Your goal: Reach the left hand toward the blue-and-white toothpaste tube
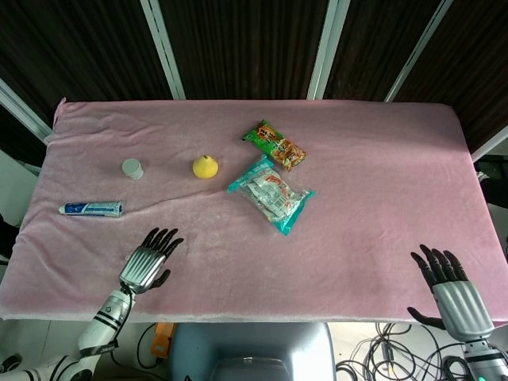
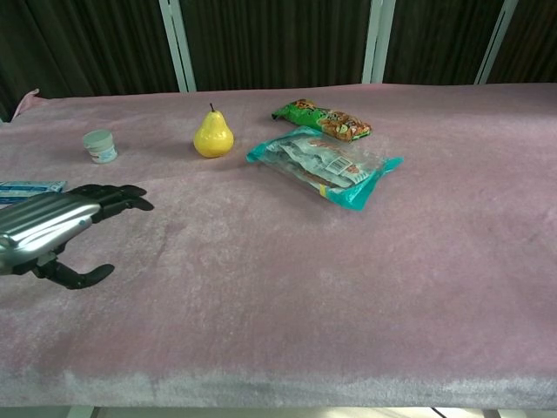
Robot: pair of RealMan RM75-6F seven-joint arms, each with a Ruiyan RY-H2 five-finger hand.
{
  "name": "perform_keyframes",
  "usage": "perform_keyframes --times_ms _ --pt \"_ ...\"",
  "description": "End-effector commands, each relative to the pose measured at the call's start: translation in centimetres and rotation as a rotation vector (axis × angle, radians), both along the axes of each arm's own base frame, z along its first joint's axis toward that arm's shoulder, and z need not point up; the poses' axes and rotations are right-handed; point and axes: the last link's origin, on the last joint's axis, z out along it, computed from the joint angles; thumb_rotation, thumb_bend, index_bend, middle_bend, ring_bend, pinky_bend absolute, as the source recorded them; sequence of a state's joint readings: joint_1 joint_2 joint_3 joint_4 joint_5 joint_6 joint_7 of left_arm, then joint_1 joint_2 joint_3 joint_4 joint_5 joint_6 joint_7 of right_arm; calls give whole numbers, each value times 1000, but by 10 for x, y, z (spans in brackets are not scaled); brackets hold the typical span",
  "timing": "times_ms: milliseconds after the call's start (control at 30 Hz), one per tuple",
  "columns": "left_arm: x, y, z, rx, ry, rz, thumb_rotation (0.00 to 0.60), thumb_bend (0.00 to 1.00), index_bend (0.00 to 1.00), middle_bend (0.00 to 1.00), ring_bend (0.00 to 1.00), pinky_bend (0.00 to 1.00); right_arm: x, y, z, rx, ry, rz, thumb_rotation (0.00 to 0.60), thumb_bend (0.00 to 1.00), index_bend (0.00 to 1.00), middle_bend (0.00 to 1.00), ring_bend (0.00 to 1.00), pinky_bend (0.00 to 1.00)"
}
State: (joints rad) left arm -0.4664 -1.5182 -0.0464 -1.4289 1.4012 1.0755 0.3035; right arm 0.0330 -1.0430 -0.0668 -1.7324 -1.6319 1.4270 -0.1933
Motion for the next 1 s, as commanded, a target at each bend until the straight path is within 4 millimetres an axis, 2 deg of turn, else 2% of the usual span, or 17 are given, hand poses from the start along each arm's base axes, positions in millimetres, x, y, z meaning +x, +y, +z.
perform_keyframes --times_ms 33,200,367,733,1000 --pt "-35 11 22 55 -12 121 600 411 212 43 0 17 1 -2 -4 8 6 0 600 279 0 0 0 0" --pt "-62 17 29 72 -42 192 600 424 307 78 18 22 2 -4 -8 16 15 -2 600 280 0 0 0 0" --pt "-75 19 29 74 -41 210 600 428 382 101 32 24 2 -5 -10 20 19 -4 600 280 0 0 0 0" --pt "-90 19 23 56 -48 252 600 421 388 101 33 30 1 -5 -9 11 22 -13 600 280 0 0 0 0" --pt "-94 19 23 69 -41 258 600 422 457 133 63 42 1 -5 -9 12 26 -15 600 280 0 0 0 0"
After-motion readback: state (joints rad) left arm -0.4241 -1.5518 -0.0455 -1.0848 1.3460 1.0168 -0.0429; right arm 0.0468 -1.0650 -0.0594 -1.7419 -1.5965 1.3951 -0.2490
